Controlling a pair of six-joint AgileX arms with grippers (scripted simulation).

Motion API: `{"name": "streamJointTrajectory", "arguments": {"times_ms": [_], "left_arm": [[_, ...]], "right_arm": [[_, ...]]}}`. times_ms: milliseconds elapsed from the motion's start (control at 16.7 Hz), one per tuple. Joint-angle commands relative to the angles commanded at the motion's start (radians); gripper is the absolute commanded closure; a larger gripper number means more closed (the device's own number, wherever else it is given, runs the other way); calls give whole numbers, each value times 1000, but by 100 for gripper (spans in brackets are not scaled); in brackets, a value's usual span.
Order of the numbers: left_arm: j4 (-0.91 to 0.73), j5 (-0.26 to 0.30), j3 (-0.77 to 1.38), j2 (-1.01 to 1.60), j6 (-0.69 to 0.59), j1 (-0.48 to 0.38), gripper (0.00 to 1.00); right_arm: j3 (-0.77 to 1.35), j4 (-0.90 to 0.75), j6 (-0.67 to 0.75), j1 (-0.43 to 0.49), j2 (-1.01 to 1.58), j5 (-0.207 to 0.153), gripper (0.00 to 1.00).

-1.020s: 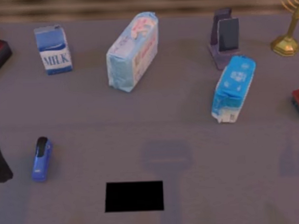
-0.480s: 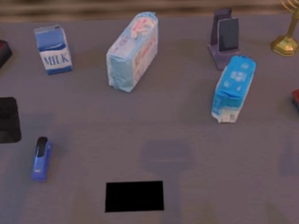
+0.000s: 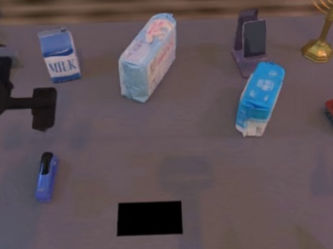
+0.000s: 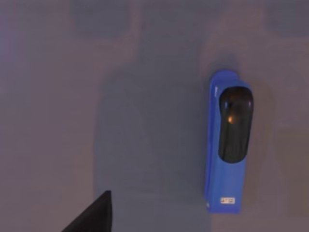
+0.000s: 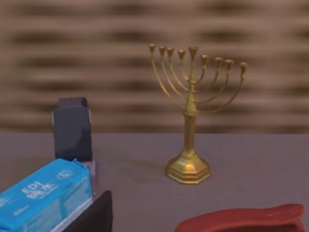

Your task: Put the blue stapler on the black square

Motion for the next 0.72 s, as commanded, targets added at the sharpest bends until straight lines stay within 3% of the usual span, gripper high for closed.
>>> {"name": "streamJointTrajectory", "arguments": {"times_ms": [300, 720], "left_arm": [[-144, 2, 201, 253, -17, -20, 0], [-164, 2, 232, 285, -19, -17, 0]], "right_arm": [[0, 0, 0, 0, 0, 0, 0], [0, 0, 0, 0, 0, 0, 0]]}}
